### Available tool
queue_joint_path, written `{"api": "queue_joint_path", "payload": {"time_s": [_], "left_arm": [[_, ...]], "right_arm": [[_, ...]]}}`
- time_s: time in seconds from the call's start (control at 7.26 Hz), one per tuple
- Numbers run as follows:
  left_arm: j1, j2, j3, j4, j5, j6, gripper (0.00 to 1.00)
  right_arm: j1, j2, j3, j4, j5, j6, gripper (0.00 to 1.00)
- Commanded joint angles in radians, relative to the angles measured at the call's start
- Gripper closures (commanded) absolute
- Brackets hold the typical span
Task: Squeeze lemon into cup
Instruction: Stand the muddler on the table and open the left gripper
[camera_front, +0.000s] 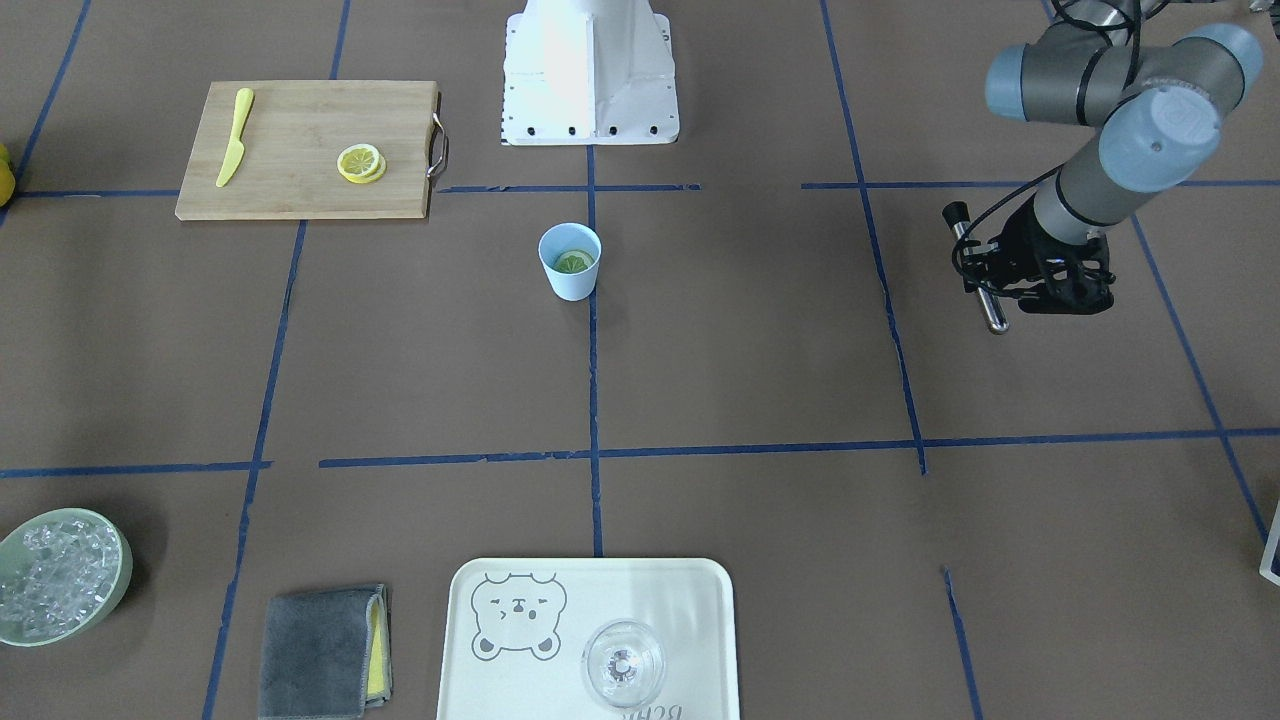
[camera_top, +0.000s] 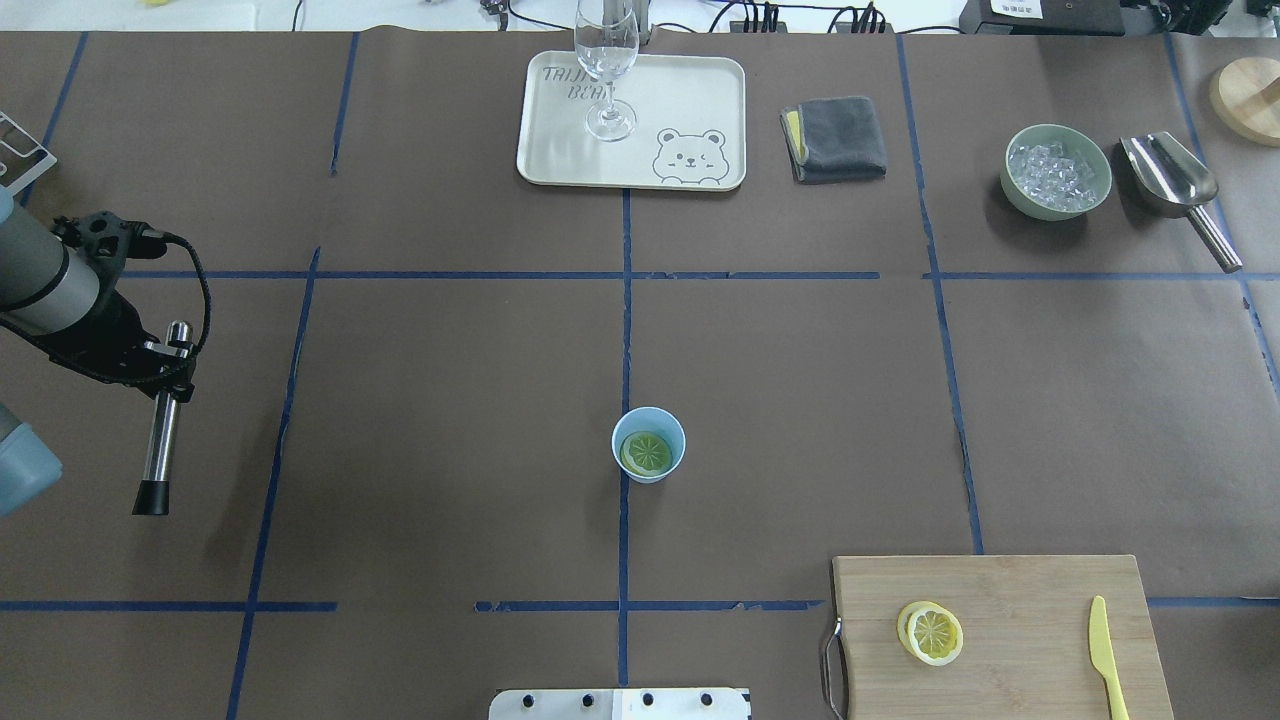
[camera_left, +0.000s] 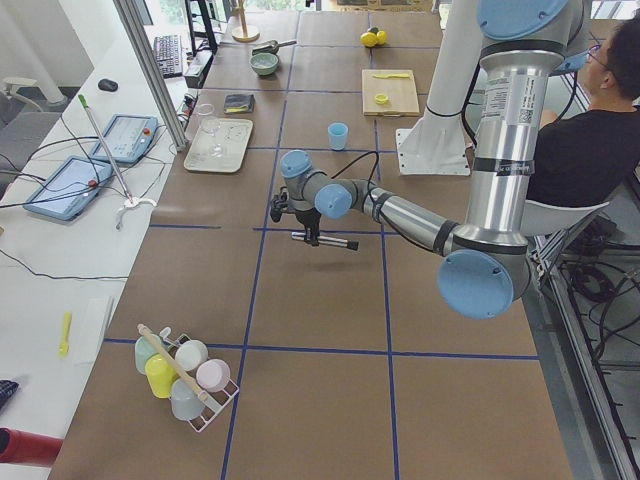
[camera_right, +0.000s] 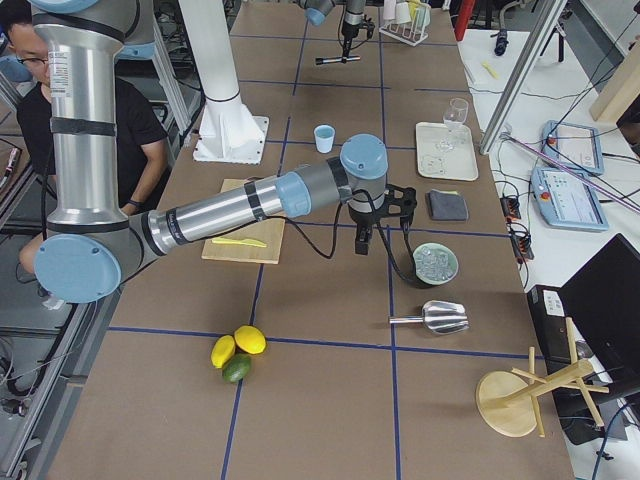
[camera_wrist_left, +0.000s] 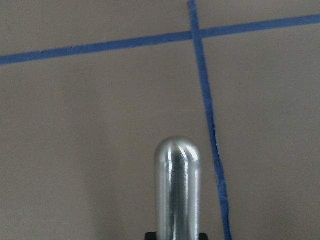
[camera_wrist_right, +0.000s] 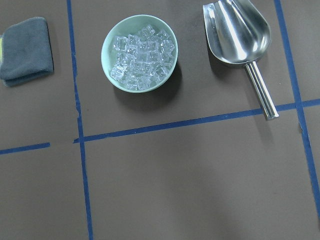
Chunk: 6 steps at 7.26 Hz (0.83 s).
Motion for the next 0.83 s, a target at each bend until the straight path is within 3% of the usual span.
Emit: {"api": "queue_joint_path", "payload": {"time_s": [0.0, 0.41, 0.55, 0.69], "left_arm": [[-0.002, -0.051, 0.116, 0.001, -0.026, 0.001, 1.0], [-0.001, -0.068, 0.133, 0.0, -0.014, 0.016, 1.0], [-0.001, -0.071, 0.135, 0.0, -0.012, 0.014, 0.83], [-0.002, -0.07, 0.127, -0.01, 0.034, 0.007, 0.01]], "right_arm": [[0.0, -0.002, -0.001, 0.012, -0.003, -0.006, 0.0], [0.0, 0.001, -0.004, 0.014, -0.004, -0.006, 0.0], [0.0, 0.003, -0.006, 0.012, -0.004, -0.006, 0.0], [0.0, 0.006, -0.009, 0.012, -0.004, -0.008, 0.0]]}}
